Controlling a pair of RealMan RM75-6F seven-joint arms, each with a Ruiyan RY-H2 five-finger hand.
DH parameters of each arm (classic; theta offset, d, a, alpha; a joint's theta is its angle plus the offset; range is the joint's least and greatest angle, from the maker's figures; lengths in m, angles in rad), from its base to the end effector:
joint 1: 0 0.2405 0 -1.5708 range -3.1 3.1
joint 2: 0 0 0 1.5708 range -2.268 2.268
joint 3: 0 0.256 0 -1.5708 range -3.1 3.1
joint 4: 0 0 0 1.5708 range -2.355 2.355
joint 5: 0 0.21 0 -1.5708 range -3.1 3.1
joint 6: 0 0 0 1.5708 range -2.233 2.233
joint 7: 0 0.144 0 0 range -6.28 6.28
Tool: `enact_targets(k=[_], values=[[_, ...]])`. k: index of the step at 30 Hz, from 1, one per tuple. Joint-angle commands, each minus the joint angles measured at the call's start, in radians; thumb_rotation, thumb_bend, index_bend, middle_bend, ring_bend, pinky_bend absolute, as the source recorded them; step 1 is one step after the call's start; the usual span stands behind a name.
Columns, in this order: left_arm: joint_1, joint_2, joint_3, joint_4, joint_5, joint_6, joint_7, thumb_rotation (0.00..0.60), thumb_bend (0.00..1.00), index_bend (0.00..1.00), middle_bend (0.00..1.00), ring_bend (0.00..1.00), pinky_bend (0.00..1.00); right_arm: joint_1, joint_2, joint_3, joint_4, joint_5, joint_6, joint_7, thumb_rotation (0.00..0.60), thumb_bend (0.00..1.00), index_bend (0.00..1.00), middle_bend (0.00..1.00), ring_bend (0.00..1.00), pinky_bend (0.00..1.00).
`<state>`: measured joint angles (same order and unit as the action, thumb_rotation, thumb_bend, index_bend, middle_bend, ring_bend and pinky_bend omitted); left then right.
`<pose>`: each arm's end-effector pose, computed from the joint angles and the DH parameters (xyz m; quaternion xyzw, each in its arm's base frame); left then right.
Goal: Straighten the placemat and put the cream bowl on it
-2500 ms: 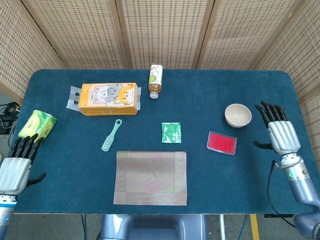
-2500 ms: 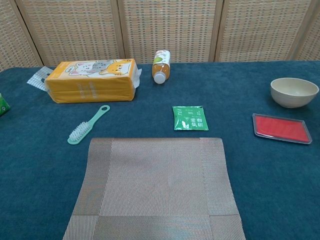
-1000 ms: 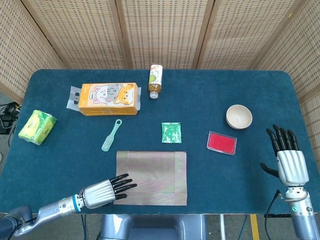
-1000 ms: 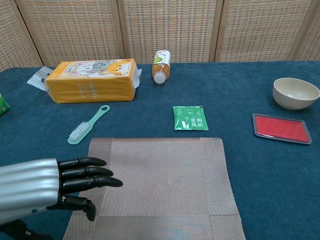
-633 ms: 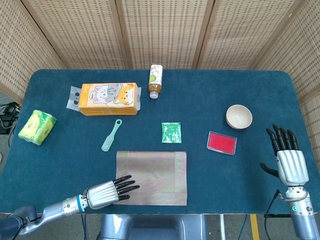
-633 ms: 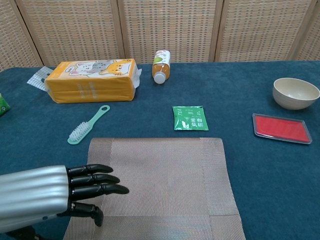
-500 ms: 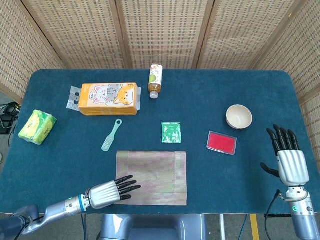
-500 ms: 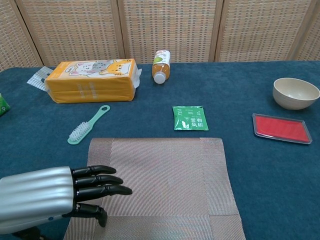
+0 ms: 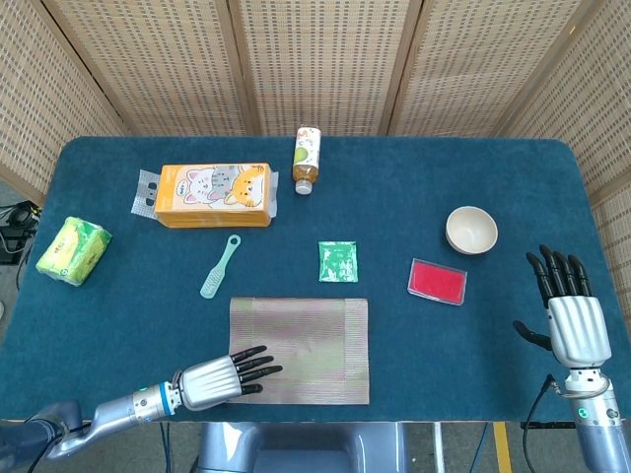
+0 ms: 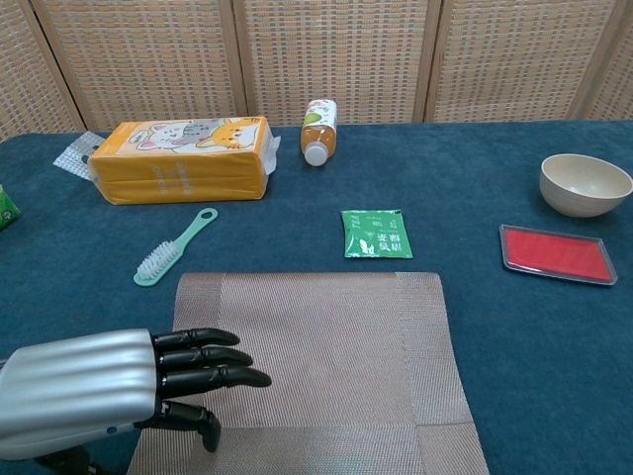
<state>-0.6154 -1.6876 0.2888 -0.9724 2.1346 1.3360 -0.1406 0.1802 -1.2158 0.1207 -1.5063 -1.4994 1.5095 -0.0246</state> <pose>-0.2178 0.2081 -0.0633 -0.9025 -0.1232 -0.3950 0.1192 -0.2964 -0.2253 0.1515 0.5927 -0.3252 0.4363 0.5938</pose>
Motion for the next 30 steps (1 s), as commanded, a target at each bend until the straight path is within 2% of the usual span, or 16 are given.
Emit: enact_targets(k=[1, 14, 20, 26, 30], values=[[-0.005, 0.004, 0.001, -0.009, -0.006, 0.005, 0.005, 0.6, 0.44, 0.35, 0.0, 0.0, 0.0, 0.0, 0.0, 0.001, -0.001, -0.001, 0.0, -0.001, 0.6, 0.0, 0.03, 0.0, 0.0, 0.0], [-0.017, -0.011, 0.005, -0.029, -0.044, -0.02, 0.028, 0.6, 0.44, 0.35, 0.0, 0.0, 0.0, -0.004, 0.003, 0.0, -0.008, -0.011, 0.004, -0.002, 0.6, 0.0, 0.03, 0.0, 0.0, 0.0], [-0.013, -0.006, 0.001, -0.043, -0.071, -0.045, 0.067, 0.6, 0.44, 0.44, 0.0, 0.0, 0.0, -0.007, 0.007, 0.001, -0.013, -0.015, 0.01, 0.003, 0.6, 0.0, 0.03, 0.0, 0.0, 0.0], [-0.009, -0.002, -0.004, -0.059, -0.091, -0.06, 0.098, 0.6, 0.53, 0.51, 0.0, 0.0, 0.0, -0.008, 0.009, 0.001, -0.015, -0.02, 0.013, 0.006, 0.6, 0.0, 0.03, 0.0, 0.0, 0.0], [-0.009, -0.004, -0.01, -0.066, -0.107, -0.071, 0.11, 0.6, 0.55, 0.56, 0.0, 0.0, 0.0, -0.009, 0.011, 0.002, -0.017, -0.021, 0.015, 0.009, 0.6, 0.0, 0.03, 0.0, 0.0, 0.0]])
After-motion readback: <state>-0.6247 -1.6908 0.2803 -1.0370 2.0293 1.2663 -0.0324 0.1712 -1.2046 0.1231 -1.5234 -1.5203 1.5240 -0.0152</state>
